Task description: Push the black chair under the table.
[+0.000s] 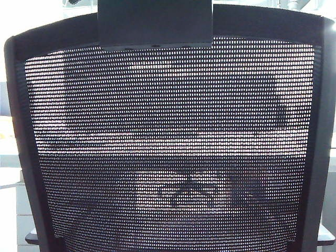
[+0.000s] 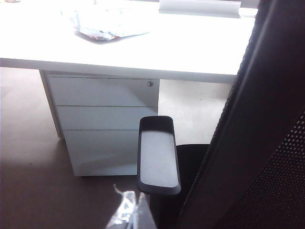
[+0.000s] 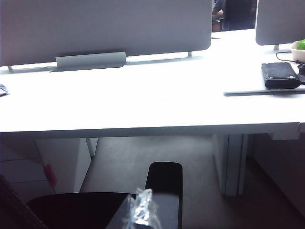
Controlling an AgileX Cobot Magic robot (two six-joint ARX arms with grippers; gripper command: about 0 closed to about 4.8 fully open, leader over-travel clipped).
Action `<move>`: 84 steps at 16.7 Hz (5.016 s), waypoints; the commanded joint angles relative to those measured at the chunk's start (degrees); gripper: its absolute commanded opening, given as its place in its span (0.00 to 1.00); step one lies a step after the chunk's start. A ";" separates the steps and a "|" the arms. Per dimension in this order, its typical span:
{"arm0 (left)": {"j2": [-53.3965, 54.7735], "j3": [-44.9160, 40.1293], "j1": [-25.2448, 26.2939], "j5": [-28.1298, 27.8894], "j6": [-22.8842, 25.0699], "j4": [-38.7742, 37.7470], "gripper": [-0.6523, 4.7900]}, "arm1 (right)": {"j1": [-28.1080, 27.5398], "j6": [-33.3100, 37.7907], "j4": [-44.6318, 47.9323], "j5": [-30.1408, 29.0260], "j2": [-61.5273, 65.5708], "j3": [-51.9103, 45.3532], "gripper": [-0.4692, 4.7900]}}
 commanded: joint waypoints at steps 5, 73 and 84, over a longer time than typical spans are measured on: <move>0.04 -0.02 0.04 0.24 -0.72 0.83 0.11 | -0.02 -0.17 1.03 -0.02 -0.07 -0.04 0.09; 21.55 10.78 -42.10 -25.20 -20.81 13.92 0.11 | 57.35 22.43 -13.09 37.33 26.97 23.04 0.08; 32.72 10.80 -30.25 -14.91 -20.79 27.04 0.11 | 49.03 20.83 -7.89 32.76 32.76 23.04 0.08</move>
